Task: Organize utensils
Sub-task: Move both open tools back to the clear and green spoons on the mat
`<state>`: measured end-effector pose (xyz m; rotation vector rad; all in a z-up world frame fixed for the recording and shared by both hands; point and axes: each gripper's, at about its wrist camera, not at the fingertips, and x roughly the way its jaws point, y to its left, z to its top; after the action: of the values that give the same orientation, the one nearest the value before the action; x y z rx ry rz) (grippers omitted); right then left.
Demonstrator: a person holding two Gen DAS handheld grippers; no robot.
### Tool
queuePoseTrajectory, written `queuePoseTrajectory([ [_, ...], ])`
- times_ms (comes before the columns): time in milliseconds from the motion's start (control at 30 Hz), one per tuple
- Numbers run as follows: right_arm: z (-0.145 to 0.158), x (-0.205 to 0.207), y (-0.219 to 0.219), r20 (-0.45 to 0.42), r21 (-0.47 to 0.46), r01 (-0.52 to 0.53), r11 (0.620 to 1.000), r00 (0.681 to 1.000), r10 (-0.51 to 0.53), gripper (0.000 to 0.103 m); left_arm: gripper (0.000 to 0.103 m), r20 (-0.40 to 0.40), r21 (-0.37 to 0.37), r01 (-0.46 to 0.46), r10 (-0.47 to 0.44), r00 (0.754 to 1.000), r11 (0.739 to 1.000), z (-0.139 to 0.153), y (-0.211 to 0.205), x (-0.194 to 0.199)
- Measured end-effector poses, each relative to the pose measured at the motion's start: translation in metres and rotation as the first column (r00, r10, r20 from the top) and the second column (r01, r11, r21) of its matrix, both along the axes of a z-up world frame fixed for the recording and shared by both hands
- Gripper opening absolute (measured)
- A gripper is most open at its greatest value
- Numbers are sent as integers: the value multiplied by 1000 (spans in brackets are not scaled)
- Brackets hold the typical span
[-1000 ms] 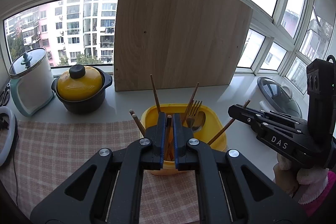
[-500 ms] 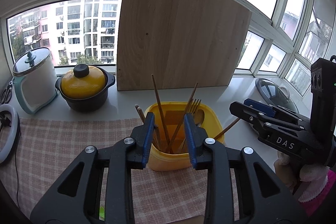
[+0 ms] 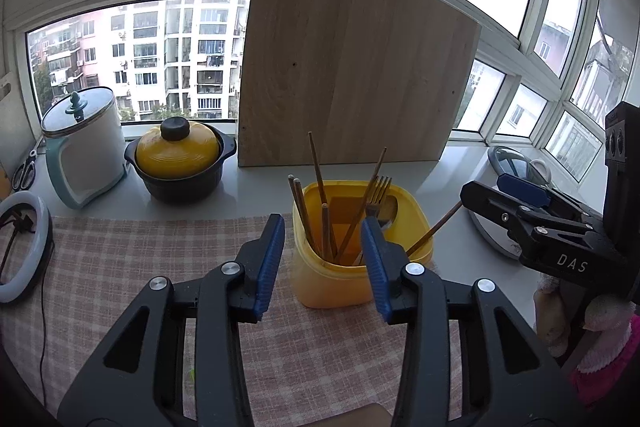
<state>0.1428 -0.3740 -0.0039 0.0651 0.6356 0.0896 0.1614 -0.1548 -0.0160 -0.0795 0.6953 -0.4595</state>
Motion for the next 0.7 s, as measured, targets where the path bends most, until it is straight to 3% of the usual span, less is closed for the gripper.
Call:
queuePoseTrajectory([
  [100, 2, -4, 1, 9, -5, 11, 1000, 1000, -11, 101, 40, -6, -3, -5, 5, 1000, 1000, -1, 6, -4],
  [333, 3, -11, 8, 17, -24, 19, 1000, 1000, -18, 103, 62, 8, 13, -24, 24, 1000, 1000, -3, 22, -16],
  [700, 4, -22, 16, 22, -30, -16, 999, 1000, 17, 103, 68, -36, 32, -81, 82, 996, 996, -13, 68, -24],
])
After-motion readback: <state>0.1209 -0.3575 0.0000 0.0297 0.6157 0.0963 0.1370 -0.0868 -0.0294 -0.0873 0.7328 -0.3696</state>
